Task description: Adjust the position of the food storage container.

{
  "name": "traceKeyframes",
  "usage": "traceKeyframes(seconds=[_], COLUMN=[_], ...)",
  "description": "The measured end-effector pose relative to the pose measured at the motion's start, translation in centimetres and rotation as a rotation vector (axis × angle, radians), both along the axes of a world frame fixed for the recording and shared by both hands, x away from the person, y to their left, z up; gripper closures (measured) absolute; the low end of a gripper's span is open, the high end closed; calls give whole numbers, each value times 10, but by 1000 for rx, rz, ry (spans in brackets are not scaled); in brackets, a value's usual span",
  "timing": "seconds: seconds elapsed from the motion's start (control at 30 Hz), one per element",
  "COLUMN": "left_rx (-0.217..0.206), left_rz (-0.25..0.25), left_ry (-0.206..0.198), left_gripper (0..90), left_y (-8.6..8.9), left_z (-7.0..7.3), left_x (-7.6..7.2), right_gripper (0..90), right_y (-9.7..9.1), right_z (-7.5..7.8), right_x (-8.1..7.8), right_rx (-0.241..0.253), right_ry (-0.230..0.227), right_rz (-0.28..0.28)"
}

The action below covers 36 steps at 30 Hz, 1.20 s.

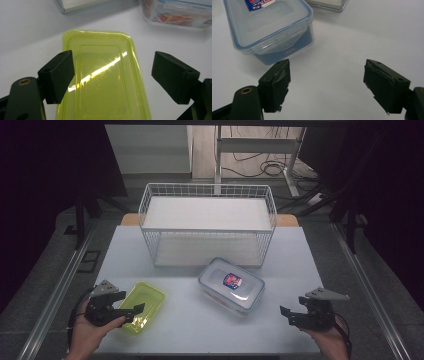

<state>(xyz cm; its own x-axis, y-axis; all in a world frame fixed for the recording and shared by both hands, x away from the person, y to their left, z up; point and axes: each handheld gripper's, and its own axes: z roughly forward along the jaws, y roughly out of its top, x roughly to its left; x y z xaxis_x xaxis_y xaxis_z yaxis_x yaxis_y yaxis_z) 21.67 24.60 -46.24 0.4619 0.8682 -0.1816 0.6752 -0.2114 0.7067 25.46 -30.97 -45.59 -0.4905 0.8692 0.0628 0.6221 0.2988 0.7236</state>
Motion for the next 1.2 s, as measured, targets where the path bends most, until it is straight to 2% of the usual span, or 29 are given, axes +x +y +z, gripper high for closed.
traceKeyframes(seconds=[0.23,0.5,0.6,0.83,0.97,1.03,1.2], left_rx=[-1,-9,3,34,42,44,49], left_rz=[-5,-7,-11,-9,-11,-15,-23], left_ry=[-1,16,26,59,67,71,77], left_gripper=[179,179,179,179,179,179,178], left_y=[-1,2,3,7,8,7,5], left_z=[1,2,1,0,0,-1,-3], left_x=[2,3,3,9,9,10,10], right_gripper=[209,222,243,259,304,358,440], right_y=[2,9,13,20,29,37,58], right_z=[0,3,5,10,19,24,33], right_x=[0,0,5,13,20,26,52], right_rx=[-14,-23,-35,-39,-50,-56,-63], right_ry=[17,49,78,99,95,89,119], right_rz=[-7,15,24,33,33,37,61])
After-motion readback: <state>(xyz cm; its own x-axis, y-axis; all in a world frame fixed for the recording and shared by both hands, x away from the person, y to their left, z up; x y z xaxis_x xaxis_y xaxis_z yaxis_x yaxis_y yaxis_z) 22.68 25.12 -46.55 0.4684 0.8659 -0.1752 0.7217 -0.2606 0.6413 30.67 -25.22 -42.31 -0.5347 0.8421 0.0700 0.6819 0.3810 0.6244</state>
